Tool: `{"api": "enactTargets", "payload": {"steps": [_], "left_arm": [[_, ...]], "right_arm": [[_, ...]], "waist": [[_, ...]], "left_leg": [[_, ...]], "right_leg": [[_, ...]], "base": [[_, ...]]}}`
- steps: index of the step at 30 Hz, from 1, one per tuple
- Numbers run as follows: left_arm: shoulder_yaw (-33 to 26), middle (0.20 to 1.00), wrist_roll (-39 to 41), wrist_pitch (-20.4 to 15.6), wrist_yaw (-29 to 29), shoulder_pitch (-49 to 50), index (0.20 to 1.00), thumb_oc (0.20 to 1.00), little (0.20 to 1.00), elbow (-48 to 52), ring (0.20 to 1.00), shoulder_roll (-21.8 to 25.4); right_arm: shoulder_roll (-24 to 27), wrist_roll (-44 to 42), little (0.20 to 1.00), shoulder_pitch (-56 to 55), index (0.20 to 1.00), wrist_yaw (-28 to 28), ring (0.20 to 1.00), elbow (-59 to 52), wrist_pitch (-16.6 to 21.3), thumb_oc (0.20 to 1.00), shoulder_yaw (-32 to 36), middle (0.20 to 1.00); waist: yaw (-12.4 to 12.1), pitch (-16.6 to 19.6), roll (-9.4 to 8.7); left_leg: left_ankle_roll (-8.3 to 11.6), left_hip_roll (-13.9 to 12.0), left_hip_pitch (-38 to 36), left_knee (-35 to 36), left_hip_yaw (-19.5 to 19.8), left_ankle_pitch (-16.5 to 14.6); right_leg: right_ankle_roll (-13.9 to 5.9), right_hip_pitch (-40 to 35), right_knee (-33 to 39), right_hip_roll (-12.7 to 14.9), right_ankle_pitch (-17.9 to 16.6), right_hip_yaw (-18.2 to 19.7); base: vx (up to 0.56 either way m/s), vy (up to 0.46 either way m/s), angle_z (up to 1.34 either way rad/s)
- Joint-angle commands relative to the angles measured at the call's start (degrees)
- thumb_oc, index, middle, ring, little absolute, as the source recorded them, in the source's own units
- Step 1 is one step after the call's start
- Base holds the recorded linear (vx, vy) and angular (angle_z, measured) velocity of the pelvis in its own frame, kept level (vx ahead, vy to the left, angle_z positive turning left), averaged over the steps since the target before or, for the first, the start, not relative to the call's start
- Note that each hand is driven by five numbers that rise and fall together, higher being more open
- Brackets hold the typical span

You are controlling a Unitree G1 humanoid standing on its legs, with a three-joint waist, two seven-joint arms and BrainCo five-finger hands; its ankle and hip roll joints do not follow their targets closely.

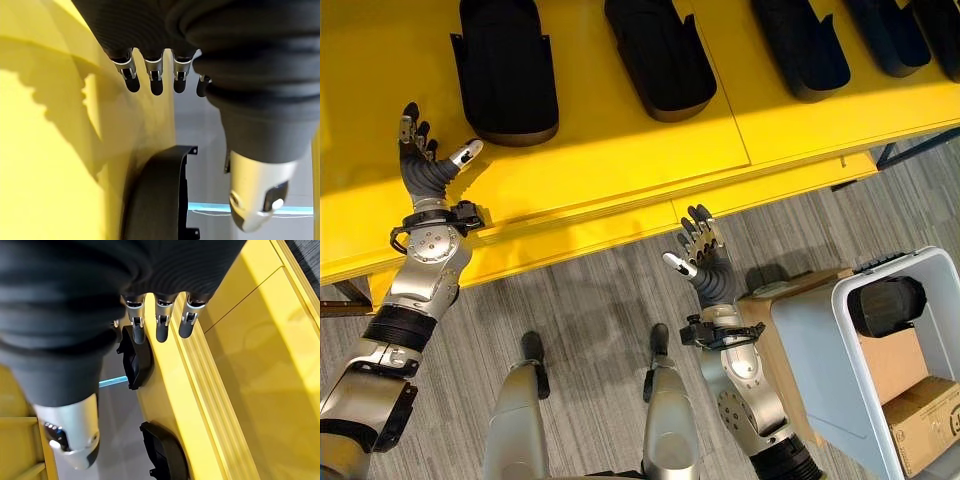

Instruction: Move parts from the plastic box to the shelf.

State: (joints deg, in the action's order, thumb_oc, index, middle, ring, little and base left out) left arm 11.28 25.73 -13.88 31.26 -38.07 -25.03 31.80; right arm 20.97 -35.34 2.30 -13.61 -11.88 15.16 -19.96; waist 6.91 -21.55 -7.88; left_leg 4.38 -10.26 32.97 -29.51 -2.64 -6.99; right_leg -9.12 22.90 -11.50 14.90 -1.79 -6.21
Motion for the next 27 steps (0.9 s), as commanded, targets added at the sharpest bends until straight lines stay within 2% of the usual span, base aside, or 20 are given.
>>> {"api": "enactTargets", "payload": {"steps": [1, 27], "left_arm": [[0.0, 1.000, -1.3, -1.2, -0.9, -2.9, 1.000, 1.000, 1.000, -1.9, 1.000, -0.7], [2.7, 1.000, -5.1, 0.0, -3.0, -1.5, 1.000, 1.000, 1.000, 0.1, 1.000, -3.4]], "right_arm": [[0.7, -0.7, 1.000, 1.0, 1.000, 0.4, 1.000, -2.4, 2.5, 1.000, 1.4, 1.000], [1.8, -1.2, 1.000, 0.8, 1.000, 1.3, 1.000, -2.5, 2.6, 1.000, 1.2, 1.000]], "waist": [[-0.4, 0.6, 0.36], [0.0, 0.4, 0.51]], "left_leg": [[1.10, -1.7, -0.2, 3.7, 2.7, 3.4], [1.01, -1.8, 0.5, 3.6, 2.1, 3.4]], "right_leg": [[-0.19, -3.9, -4.7, 1.3, 1.6, -0.6], [0.07, -2.8, -5.0, 1.3, 1.6, 0.2]], "base": [[0.00, 0.016, -0.07], [0.00, 0.001, -0.01]]}}
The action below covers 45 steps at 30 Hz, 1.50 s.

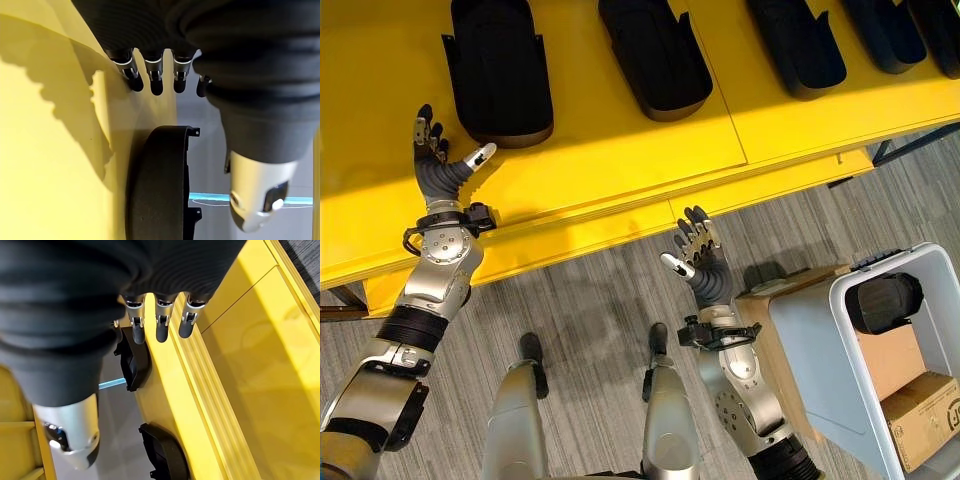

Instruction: Move parts from the plastic box to the shelf.

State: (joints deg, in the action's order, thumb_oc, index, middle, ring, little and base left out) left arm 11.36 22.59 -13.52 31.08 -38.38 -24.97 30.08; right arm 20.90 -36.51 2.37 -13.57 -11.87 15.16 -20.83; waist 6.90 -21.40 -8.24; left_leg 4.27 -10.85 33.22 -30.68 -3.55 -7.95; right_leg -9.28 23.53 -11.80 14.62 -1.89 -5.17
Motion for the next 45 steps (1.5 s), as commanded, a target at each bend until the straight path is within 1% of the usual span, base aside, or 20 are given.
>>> {"api": "enactTargets", "payload": {"steps": [1, 17, 45], "left_arm": [[2.7, 1.000, -2.0, -0.3, -2.8, -1.1, 1.000, 1.000, 1.000, 0.1, 1.000, -1.7], [5.3, 1.000, -3.2, 0.0, -5.0, -1.2, 1.000, 1.000, 1.000, 3.1, 1.000, -2.9], [7.1, 1.000, -5.7, 0.2, -6.6, -0.2, 1.000, 1.000, 1.000, 5.7, 1.000, -3.9]], "right_arm": [[1.8, -0.1, 1.000, 0.7, 1.000, 1.3, 1.000, -2.5, 2.6, 1.000, 2.0, 1.000], [2.5, -0.3, 1.000, 0.5, 1.000, 1.7, 1.000, -2.6, 2.7, 1.000, 2.2, 1.000], [3.4, -0.9, 1.000, -0.2, 1.000, 2.5, 1.000, -3.1, 2.8, 1.000, 2.4, 1.000]], "waist": [[0.0, 0.2, 0.88], [0.2, 0.3, 1.27], [0.3, 0.5, 1.44]], "left_leg": [[1.12, -1.2, 0.3, 4.8, 3.0, 4.4], [1.00, -1.2, 0.3, 4.9, 2.8, 4.4], [0.85, -1.1, 1.1, 4.5, 2.7, 4.4]], "right_leg": [[0.22, -3.5, -4.7, 1.6, 1.7, -0.8], [0.19, -3.0, -4.8, 1.6, 1.5, -0.4], [0.30, -2.6, -4.8, 1.8, 1.2, -0.2]], "base": [[0.00, 0.000, 0.00], [0.00, 0.000, 0.00], [0.00, 0.000, 0.00]]}}
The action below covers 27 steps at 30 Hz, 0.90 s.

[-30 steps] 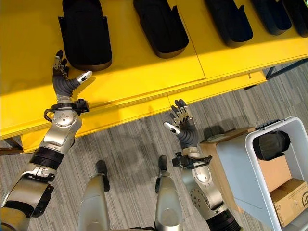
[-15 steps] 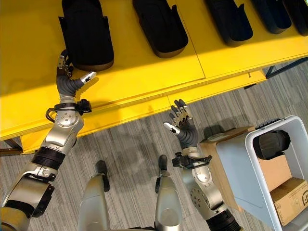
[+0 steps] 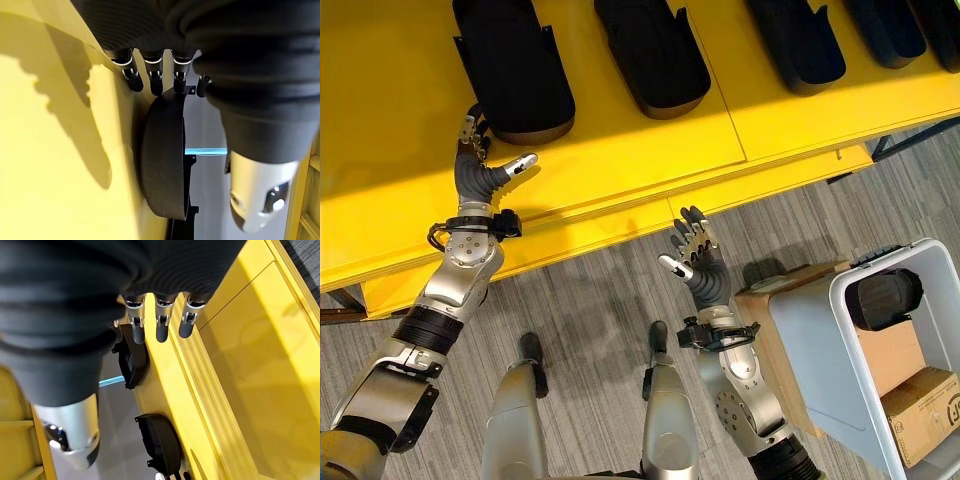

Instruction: Move parts from the plastic box to the shelf.

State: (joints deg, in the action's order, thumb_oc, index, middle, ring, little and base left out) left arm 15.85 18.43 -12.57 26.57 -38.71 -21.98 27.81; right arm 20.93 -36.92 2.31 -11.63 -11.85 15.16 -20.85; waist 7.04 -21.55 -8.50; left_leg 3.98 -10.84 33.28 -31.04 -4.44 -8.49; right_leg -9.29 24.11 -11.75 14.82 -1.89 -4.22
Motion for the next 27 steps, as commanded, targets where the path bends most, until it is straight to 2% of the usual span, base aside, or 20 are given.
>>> {"api": "enactTargets", "payload": {"steps": [1, 8, 16, 27], "left_arm": [[2.6, 1.000, -1.5, -0.8, -2.1, 0.3, 1.000, 1.000, 1.000, 2.8, 1.000, -1.6], [1.5, 1.000, -0.8, -1.0, -2.0, 1.7, 1.000, 1.000, 1.000, 2.5, 1.000, -1.7], [-6.7, 1.000, 0.9, -2.1, -3.1, 15.6, 1.000, 1.000, 1.000, 7.6, 1.000, 0.0], [-13.2, 1.000, -1.9, -3.1, -4.4, 27.2, 1.000, 1.000, 1.000, 16.4, 1.000, 1.8]], "right_arm": [[3.4, -0.6, 1.000, -0.2, 1.000, 0.6, 1.000, -3.1, 2.8, 1.000, 2.5, 1.000], [3.3, -0.7, 1.000, 0.0, 1.000, 0.7, 1.000, -3.0, 2.8, 1.000, 2.3, 1.000], [3.0, -0.2, 1.000, -1.0, 1.000, 0.8, 1.000, -3.6, 2.7, 1.000, 3.7, 1.000], [3.0, 0.5, 1.000, -1.4, 1.000, 1.2, 1.000, -4.5, 3.1, 1.000, 5.5, 1.000]], "waist": [[0.2, 0.7, 1.70], [0.0, 0.6, 1.82], [-1.6, 0.4, 2.18], [-3.2, 0.6, 2.61]], "left_leg": [[1.13, -1.1, 1.0, 4.9, 3.6, 5.0], [1.10, -1.2, 1.0, 5.1, 3.5, 5.1], [0.97, -0.9, 0.8, 5.2, 3.6, 5.1], [0.82, -0.5, 0.3, 5.7, 4.0, 5.1]], "right_leg": [[0.27, -3.2, -4.8, 1.6, 1.2, -1.1], [0.39, -3.2, -4.8, 1.6, 1.2, -1.3], [0.61, -3.7, -4.9, 1.6, 1.5, -1.5], [0.62, -4.7, -4.7, 2.1, 1.7, -2.2]], "base": [[0.00, 0.000, 0.00], [0.00, 0.000, 0.00], [0.00, -0.003, -0.01], [0.00, 0.000, 0.00]]}}
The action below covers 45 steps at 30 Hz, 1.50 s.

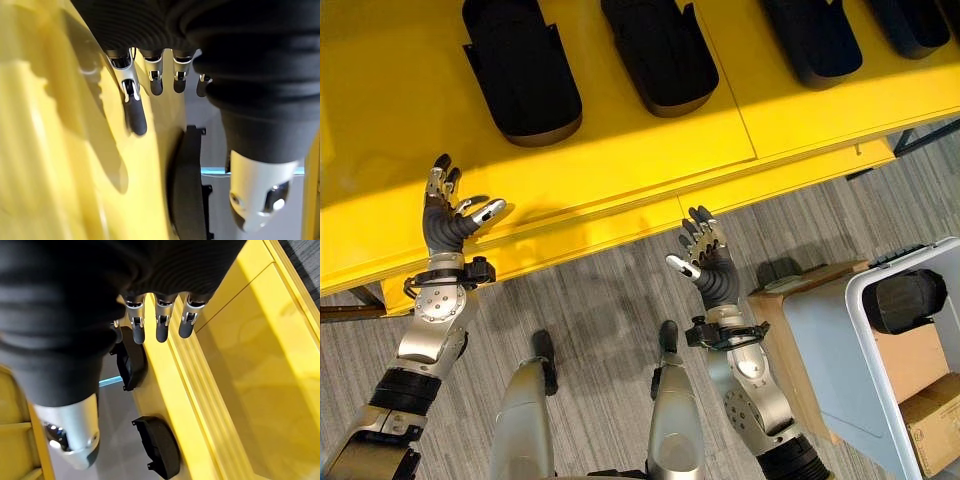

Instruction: Move parts from the plastic box to the shelf.

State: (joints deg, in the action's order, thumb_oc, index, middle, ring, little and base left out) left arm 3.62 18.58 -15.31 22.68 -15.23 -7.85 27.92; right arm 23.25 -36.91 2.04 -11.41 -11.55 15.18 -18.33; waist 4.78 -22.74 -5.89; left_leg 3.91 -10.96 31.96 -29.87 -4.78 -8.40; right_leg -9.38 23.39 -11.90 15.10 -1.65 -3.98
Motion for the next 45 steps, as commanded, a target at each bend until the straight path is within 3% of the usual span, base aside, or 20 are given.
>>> {"api": "enactTargets", "payload": {"steps": [1, 15, 23, 27, 31, 34, 35, 38, 41, 43, 45], "left_arm": [[-1.4, 1.000, -2.9, -0.6, -0.5, 4.5, 1.000, 1.000, 1.000, 4.6, 1.000, 1.9], [-0.1, 1.000, -12.4, -1.5, -0.1, 5.2, 1.000, 1.000, 1.000, 16.4, 1.000, 5.5], [-1.0, 1.000, 0.6, -3.2, -9.8, 15.5, 1.000, 1.000, 1.000, 20.0, 1.000, 7.1], [1.0, 1.000, 6.9, -2.2, -14.2, 19.4, 1.000, 1.000, 1.000, 18.8, 1.000, 3.7], [1.5, 1.000, 8.2, -1.9, -15.2, 20.5, 1.000, 1.000, 1.000, 18.3, 1.000, 2.7], [2.4, 1.000, 10.3, -1.5, -16.4, 20.6, 1.000, 1.000, 1.000, 17.1, 1.000, 1.0], [2.8, 1.000, 10.3, -1.3, -16.5, 20.3, 1.000, 1.000, 1.000, 16.5, 1.000, 0.2], [3.2, 1.000, 9.4, -1.0, -16.4, 20.2, 1.000, 1.000, 1.000, 15.9, 1.000, -0.9], [3.4, 1.000, 9.3, -0.4, -16.4, 20.0, 1.000, 1.000, 1.000, 14.8, 1.000, -1.5], [2.7, 1.000, 9.0, -0.5, -16.7, 21.1, 1.000, 1.000, 1.000, 15.1, 1.000, -2.2], [2.0, 1.000, 8.3, -0.7, -16.7, 22.1, 1.000, 1.000, 1.000, 15.3, 1.000, -2.9]], "right_arm": [[0.6, 0.4, 1.000, -1.1, 1.000, 1.0, 1.000, -4.9, 3.2, 1.000, 3.0, 1.000], [0.2, 0.4, 1.000, -0.3, 1.000, 0.4, 1.000, -5.2, 3.8, 1.000, 3.2, 1.000], [0.0, 1.9, 1.000, -1.9, 1.000, 1.7, 1.000, -4.1, 1.7, 1.000, 4.7, 1.000], [0.4, 3.3, 1.000, -4.8, 1.000, 2.6, 1.000, -2.5, 0.6, 1.000, 7.0, 1.000], [0.7, 4.0, 1.000, -5.6, 1.000, 2.9, 1.000, -2.2, 0.4, 1.000, 7.6, 1.000], [1.0, 5.3, 1.000, -6.1, 1.000, 2.8, 1.000, -1.6, 0.3, 1.000, 8.3, 1.000], [1.3, 6.3, 1.000, -5.8, 1.000, 2.9, 1.000, -1.1, 0.4, 1.000, 8.5, 1.000], [1.9, 6.9, 1.000, -5.3, 1.000, 2.6, 1.000, -0.8, 0.7, 1.000, 8.8, 1.000], [2.4, 7.7, 1.000, -6.2, 1.000, 1.7, 1.000, -1.1, 1.1, 1.000, 10.2, 1.000], [2.4, 8.3, 1.000, -7.5, 1.000, 1.8, 1.000, -0.9, 0.8, 1.000, 11.0, 1.000], [1.7, 8.8, 1.000, -8.0, 1.000, 2.5, 1.000, -0.5, 0.6, 1.000, 11.1, 1.000]], "waist": [[-1.2, 1.8, 0.06], [-1.7, 4.0, 0.17], [-1.8, 7.5, 1.08], [-1.2, 10.2, 2.44], [-1.1, 11.0, 3.06], [-0.7, 12.0, 4.19], [-0.8, 12.3, 4.68], [-1.1, 12.7, 5.37], [-0.3, 13.0, 5.11], [-0.7, 13.3, 4.47], [-2.0, 14.0, 3.76]], "left_leg": [[0.86, -0.3, 1.5, 4.6, 4.4, 5.1], [1.03, -1.0, -2.2, 7.1, 4.1, 5.3], [1.70, -5.1, -12.9, 16.1, 3.0, 8.9], [3.02, -7.2, -19.2, 23.5, 1.4, 12.6], [3.33, -8.2, -21.1, 25.5, 0.8, 13.8], [3.73, -9.8, -22.2, 26.8, 0.5, 16.2], [4.09, -10.5, -22.6, 27.6, 0.7, 19.5], [5.16, -11.7, -22.2, 27.8, 1.1, 25.8], [4.97, -12.6, -20.9, 27.2, -3.6, 29.1], [4.02, -9.8, -21.2, 26.4, -3.2, 25.7], [1.32, -2.0, -21.0, 25.0, 3.2, 18.5]], "right_leg": [[0.70, -4.1, -4.6, 1.8, 1.4, -2.6], [0.35, -6.8, -3.3, 1.7, 1.7, -2.9], [0.01, -12.8, 2.7, -1.9, 0.6, -1.6], [0.52, -15.7, 4.0, -3.7, 2.1, -1.4], [1.22, -15.8, 2.6, -4.9, 3.7, -0.6], [2.84, -15.8, 0.3, -7.0, 6.4, 0.5], [4.13, -16.3, -0.3, -8.7, 7.5, 0.5], [6.13, -18.0, 1.0, -11.4, 7.9, -0.6], [7.80, -20.5, 4.9, -13.0, 7.5, -2.7], [7.60, -22.3, 8.1, -12.6, 6.4, -2.6], [7.08, -22.9, 11.1, -11.8, 4.3, -1.7]], "base": [[0.00, 0.000, 0.00], [0.01, -0.011, 0.04], [0.08, -0.087, -0.13], [0.07, -0.084, -0.21], [0.03, -0.101, -0.11], [-0.02, -0.145, -0.07], [-0.03, -0.157, -0.06], [-0.04, -0.208, 0.00], [-0.06, -0.209, 0.15], [-0.03, -0.129, 0.50], [0.00, -0.050, 0.09]]}}
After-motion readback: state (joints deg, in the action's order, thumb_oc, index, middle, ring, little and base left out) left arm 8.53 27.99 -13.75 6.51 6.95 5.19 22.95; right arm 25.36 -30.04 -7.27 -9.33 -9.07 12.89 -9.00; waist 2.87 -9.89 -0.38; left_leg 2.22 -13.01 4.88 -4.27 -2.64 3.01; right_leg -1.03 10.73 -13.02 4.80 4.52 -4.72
